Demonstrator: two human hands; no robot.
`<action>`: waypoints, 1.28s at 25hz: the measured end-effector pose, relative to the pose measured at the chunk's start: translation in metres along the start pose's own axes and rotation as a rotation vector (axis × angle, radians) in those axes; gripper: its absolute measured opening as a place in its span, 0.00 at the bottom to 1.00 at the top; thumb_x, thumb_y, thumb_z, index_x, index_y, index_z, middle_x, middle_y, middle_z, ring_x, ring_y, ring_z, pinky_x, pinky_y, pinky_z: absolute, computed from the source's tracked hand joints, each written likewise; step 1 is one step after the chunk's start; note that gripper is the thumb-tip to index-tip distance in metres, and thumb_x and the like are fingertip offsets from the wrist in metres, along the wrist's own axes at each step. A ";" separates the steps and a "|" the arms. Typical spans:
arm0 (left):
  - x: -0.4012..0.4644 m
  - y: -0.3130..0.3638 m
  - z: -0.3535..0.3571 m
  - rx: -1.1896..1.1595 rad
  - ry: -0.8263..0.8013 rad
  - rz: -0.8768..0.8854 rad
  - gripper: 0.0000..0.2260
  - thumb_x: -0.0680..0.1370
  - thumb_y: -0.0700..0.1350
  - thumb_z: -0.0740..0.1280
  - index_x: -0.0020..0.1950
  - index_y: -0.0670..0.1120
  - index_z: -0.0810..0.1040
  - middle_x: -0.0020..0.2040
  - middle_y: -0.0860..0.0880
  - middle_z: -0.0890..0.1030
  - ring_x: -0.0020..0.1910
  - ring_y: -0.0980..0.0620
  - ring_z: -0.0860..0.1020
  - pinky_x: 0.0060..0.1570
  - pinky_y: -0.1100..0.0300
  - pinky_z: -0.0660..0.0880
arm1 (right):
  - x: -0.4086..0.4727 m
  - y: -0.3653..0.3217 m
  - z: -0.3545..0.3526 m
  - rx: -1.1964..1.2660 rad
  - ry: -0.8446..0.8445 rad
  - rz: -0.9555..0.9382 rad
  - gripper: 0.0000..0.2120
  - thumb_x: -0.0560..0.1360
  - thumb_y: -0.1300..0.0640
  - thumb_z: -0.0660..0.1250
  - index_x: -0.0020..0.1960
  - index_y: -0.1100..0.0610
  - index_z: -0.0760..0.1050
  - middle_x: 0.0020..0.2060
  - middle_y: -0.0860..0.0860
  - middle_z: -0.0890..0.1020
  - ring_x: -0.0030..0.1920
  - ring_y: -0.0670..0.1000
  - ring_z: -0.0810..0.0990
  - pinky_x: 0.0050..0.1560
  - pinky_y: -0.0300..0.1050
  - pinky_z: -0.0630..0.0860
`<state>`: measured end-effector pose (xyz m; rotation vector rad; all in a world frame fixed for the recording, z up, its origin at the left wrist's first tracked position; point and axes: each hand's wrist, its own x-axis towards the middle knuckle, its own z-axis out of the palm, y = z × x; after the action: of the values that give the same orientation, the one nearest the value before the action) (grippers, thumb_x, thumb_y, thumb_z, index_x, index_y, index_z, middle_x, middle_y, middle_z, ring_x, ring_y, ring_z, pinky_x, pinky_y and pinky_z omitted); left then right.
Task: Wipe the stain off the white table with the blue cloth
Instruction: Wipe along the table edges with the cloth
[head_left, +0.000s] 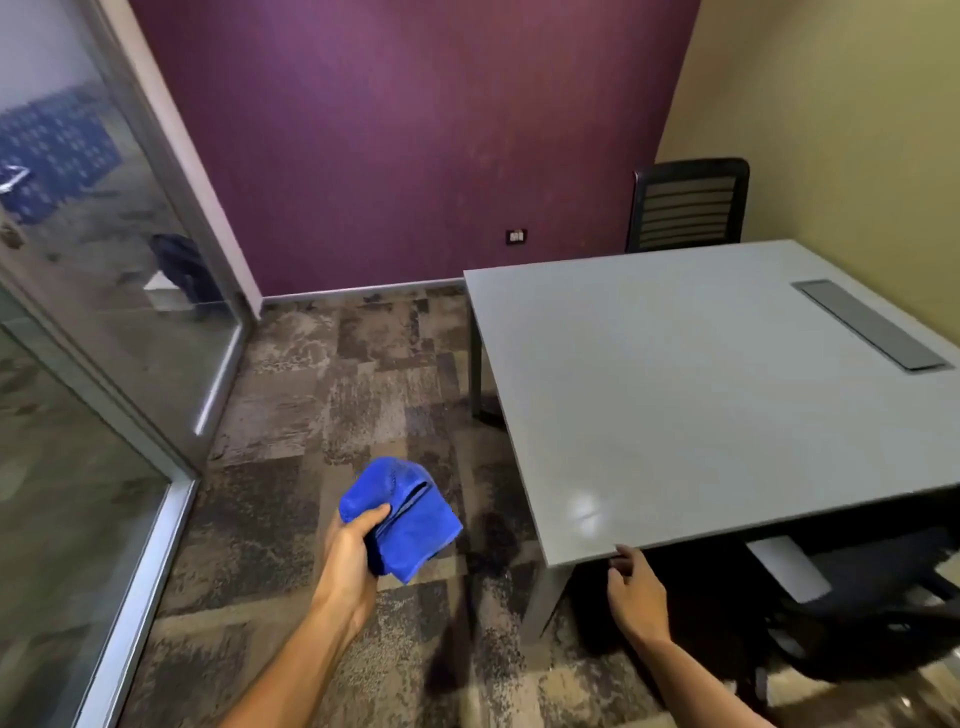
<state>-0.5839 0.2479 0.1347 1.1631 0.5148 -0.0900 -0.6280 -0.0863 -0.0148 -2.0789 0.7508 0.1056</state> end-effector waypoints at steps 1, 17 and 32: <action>0.014 -0.001 0.002 0.010 -0.007 -0.004 0.16 0.79 0.34 0.63 0.67 0.41 0.74 0.61 0.38 0.81 0.58 0.38 0.81 0.51 0.49 0.77 | -0.003 -0.014 0.008 -0.013 0.015 -0.028 0.20 0.82 0.62 0.64 0.73 0.57 0.72 0.61 0.55 0.81 0.58 0.52 0.80 0.63 0.47 0.75; 0.226 -0.066 0.009 0.375 -0.307 0.070 0.22 0.79 0.37 0.66 0.73 0.44 0.67 0.64 0.47 0.76 0.63 0.47 0.76 0.69 0.48 0.71 | 0.074 -0.064 0.097 -0.607 0.432 -0.089 0.16 0.80 0.58 0.61 0.64 0.53 0.80 0.58 0.59 0.82 0.60 0.65 0.75 0.58 0.57 0.74; 0.273 -0.161 0.108 0.657 -0.566 0.239 0.29 0.82 0.39 0.64 0.81 0.44 0.57 0.80 0.45 0.61 0.78 0.46 0.62 0.73 0.56 0.61 | 0.122 -0.035 0.105 -0.410 0.582 -0.084 0.16 0.85 0.51 0.58 0.72 0.46 0.72 0.70 0.47 0.74 0.70 0.50 0.72 0.62 0.50 0.72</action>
<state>-0.3593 0.1387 -0.0884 1.7474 -0.1820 -0.3905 -0.4887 -0.0470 -0.0935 -2.5652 1.0494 -0.4472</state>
